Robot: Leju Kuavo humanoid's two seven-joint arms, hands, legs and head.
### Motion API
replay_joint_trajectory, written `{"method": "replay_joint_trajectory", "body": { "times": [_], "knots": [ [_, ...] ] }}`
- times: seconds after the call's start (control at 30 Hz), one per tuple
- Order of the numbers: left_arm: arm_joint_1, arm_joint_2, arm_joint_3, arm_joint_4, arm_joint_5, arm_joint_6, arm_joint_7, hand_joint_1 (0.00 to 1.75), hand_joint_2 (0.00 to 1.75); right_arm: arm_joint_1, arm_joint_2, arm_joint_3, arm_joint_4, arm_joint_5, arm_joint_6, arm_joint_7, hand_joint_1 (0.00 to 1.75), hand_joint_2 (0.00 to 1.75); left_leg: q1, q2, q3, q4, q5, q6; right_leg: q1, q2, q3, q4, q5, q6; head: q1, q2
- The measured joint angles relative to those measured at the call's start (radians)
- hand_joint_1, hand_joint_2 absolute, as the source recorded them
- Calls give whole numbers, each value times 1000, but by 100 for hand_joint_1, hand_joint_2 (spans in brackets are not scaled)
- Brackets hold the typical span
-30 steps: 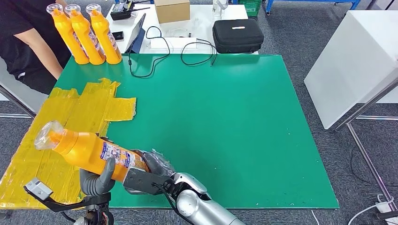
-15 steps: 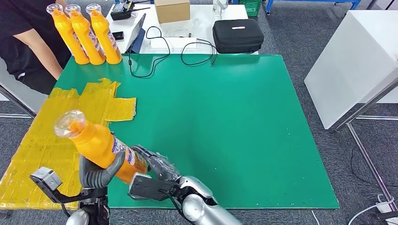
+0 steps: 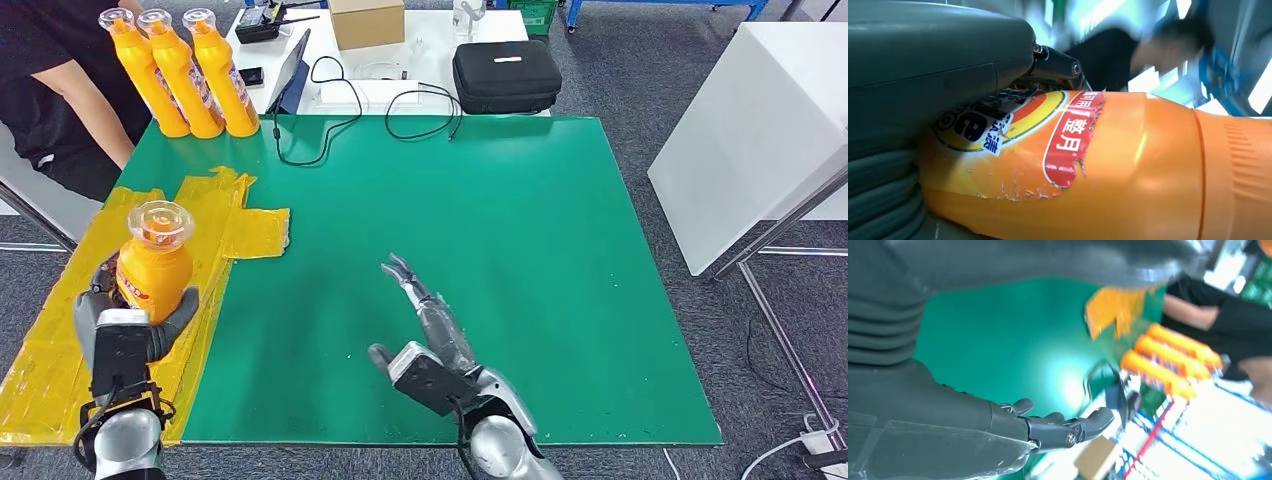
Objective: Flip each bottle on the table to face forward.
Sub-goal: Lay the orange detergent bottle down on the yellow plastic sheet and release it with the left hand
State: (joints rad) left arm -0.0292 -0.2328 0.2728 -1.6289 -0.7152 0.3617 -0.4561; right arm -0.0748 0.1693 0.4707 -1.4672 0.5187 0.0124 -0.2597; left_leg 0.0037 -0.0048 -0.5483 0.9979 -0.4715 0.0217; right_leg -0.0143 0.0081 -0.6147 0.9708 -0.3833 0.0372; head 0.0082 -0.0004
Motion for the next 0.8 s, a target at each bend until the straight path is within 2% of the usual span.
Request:
{"method": "replay_joint_trajectory", "body": {
  "times": [0.1, 0.2, 0.27, 0.57, 0.8],
  "knots": [
    [-29, 37, 8, 78, -287, 217, 48, 175, 175, 7, -18, -28, -37, -13, -3, -18, 0, 0, 0, 0, 0, 0, 0, 0, 0, 0, 0, 0, 0, 0, 0, 0],
    [-49, 71, 22, 178, -520, 319, 95, 175, 175, 9, -34, -45, -48, -27, -9, -37, 0, 0, 0, 1, 0, 0, 0, 0, 0, 0, 0, 0, 0, 0, 0, 0],
    [-57, 87, 34, 238, -578, 329, 109, 175, 175, 10, -43, -50, -49, -32, -13, -44, 0, 0, 0, 1, 0, 0, 0, 0, 0, 0, 0, 0, 0, 0, 0, 0],
    [-116, 150, 20, 573, -589, 332, 141, 175, 175, 10, -74, -55, -51, -56, -21, -62, 0, 0, 0, 1, 0, 0, 0, 0, 0, 1, 0, 0, 0, 0, 0, 0],
    [-163, 179, -2, 720, -586, 315, 136, 175, 175, 11, -92, -55, -55, -66, -21, -66, 0, 0, -1, 0, 0, 0, 0, 0, -1, 0, 1, 0, 0, 0, 0, 0]
  ]
}}
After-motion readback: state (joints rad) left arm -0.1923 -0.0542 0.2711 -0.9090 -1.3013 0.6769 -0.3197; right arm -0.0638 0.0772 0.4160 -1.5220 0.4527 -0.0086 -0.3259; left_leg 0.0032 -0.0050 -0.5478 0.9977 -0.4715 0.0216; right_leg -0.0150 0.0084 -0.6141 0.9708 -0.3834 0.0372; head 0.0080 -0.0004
